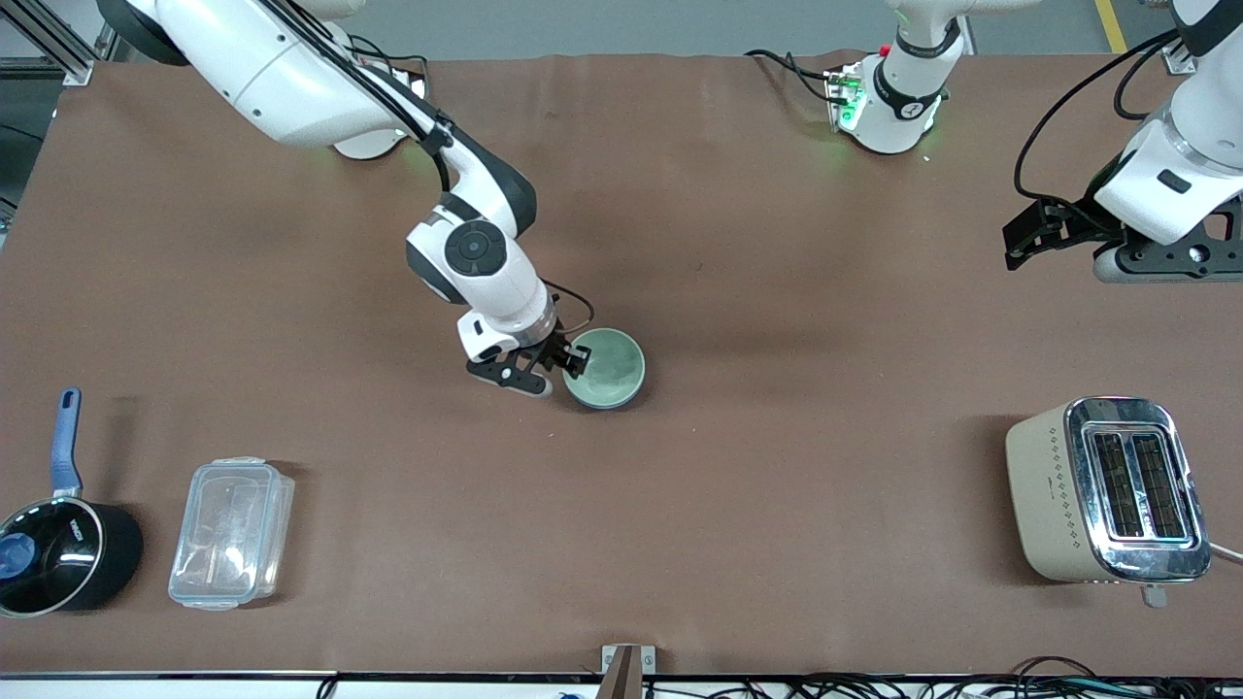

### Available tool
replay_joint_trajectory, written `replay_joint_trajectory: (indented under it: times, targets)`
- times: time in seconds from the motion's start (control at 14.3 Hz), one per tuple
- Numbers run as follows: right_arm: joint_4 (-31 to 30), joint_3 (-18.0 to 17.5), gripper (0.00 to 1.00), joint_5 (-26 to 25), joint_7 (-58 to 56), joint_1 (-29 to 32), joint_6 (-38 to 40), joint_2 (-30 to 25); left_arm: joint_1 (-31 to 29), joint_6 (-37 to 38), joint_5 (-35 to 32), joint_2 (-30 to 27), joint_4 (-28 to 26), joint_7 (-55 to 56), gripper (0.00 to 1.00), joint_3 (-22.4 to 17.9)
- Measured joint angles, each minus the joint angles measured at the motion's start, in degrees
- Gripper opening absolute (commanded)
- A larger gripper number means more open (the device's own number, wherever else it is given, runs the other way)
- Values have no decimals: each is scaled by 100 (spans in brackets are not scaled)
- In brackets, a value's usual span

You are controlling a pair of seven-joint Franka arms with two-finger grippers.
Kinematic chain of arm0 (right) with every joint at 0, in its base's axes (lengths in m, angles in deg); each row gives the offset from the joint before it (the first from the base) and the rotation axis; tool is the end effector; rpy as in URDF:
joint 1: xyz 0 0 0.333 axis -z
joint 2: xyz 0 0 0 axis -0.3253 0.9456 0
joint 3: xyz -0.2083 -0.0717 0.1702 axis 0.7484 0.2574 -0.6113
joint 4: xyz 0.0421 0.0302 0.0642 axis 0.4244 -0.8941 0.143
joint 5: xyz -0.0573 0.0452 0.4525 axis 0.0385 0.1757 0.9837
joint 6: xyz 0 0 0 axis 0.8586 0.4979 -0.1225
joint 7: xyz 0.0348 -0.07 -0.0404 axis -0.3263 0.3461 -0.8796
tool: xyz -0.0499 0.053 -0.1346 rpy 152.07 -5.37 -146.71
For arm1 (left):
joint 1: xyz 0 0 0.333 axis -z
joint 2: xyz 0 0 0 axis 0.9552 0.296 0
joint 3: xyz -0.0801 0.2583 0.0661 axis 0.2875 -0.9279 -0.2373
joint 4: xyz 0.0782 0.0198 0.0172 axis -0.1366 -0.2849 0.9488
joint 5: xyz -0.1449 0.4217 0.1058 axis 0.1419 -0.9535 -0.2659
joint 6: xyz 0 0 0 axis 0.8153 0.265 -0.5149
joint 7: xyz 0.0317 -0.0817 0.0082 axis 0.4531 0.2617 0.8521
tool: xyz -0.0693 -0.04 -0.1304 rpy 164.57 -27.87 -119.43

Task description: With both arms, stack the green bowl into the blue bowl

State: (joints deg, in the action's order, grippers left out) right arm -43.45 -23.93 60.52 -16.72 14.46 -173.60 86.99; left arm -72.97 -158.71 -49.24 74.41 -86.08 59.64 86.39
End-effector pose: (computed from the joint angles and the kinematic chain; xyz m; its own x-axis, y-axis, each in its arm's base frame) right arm 0.5667 0.4308 0.1635 0.9346 -0.3518 0.0522 -0.3400 -0.9268 -0.1593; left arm 0.6099 -0.0888 0.5210 0.9993 -0.0364 0.0067 -0.0361 -0.9988 -0.0343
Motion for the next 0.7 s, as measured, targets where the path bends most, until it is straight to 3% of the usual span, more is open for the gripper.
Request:
replay_joint_trajectory:
  times: [0.35,0.49,0.7]
  targets:
    - [111,13,92,28,-863,366,1457,-1143,5,-34,0,40,0,0,100,1]
    - [217,117,94,288,-1422,552,1985,-1559,7,-76,0,58,0,0,100,1]
    - [599,873,99,1111,-2665,602,2650,-2116,22,-99,0,60,5,0,100,5]
